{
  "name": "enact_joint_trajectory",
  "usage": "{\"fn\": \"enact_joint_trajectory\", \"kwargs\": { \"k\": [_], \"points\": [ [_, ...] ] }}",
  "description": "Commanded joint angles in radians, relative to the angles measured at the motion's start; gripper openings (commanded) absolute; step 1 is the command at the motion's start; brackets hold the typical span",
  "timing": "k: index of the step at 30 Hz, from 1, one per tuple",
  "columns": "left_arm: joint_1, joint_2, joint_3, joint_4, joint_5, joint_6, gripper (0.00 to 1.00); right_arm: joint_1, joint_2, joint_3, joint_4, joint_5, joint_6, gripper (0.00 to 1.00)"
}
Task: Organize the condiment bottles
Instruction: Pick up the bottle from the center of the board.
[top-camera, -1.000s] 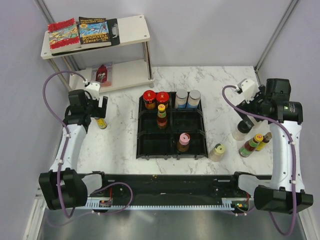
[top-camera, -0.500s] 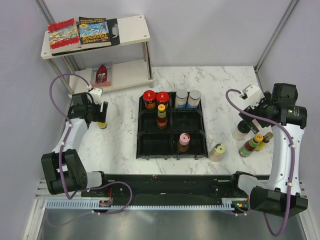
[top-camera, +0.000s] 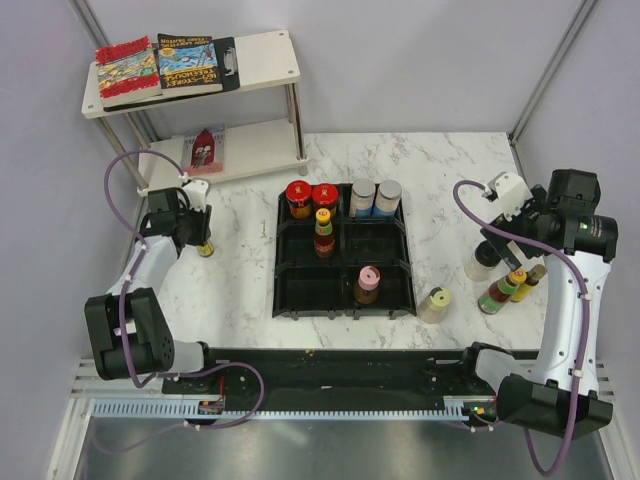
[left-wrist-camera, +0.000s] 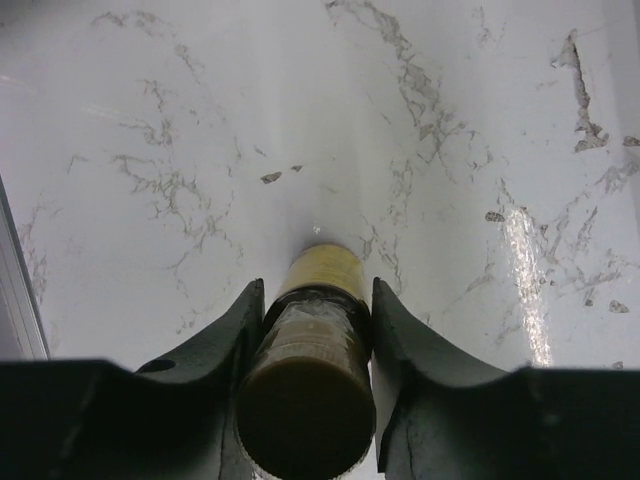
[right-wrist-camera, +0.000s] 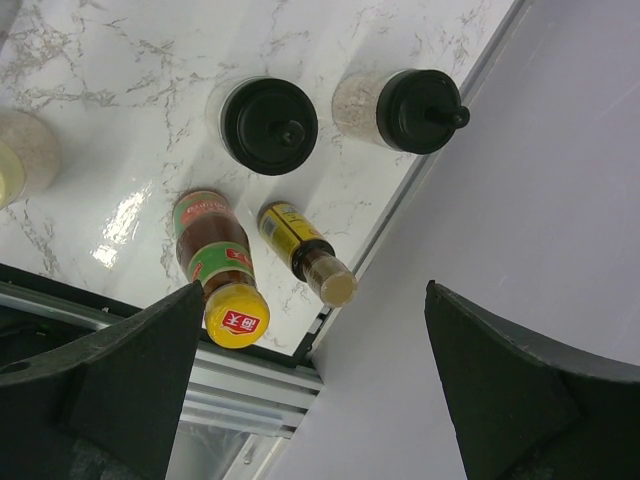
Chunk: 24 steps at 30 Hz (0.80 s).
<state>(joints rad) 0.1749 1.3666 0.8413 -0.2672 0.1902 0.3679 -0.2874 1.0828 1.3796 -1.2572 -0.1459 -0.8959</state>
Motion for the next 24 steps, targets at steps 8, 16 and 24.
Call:
{"fn": "enact_joint_trajectory", "kwargs": {
  "k": [8,16,24],
  "points": [
    [0.002,-0.079,0.002,-0.076,0.242,0.092,0.02,-0.058,0.026,0.071,-0.025,-0.004,-0.005,0.98],
    [-0.121,-0.306,0.061,-0.338,0.474,0.190,0.02,-0.125,0.091,0.127,-0.080,-0.004,-0.041,0.98],
    [-0.409,-0.448,0.050,-0.408,0.410,0.158,0.02,-0.229,0.126,0.142,-0.195,-0.013,-0.169,0.98]
  ]
}}
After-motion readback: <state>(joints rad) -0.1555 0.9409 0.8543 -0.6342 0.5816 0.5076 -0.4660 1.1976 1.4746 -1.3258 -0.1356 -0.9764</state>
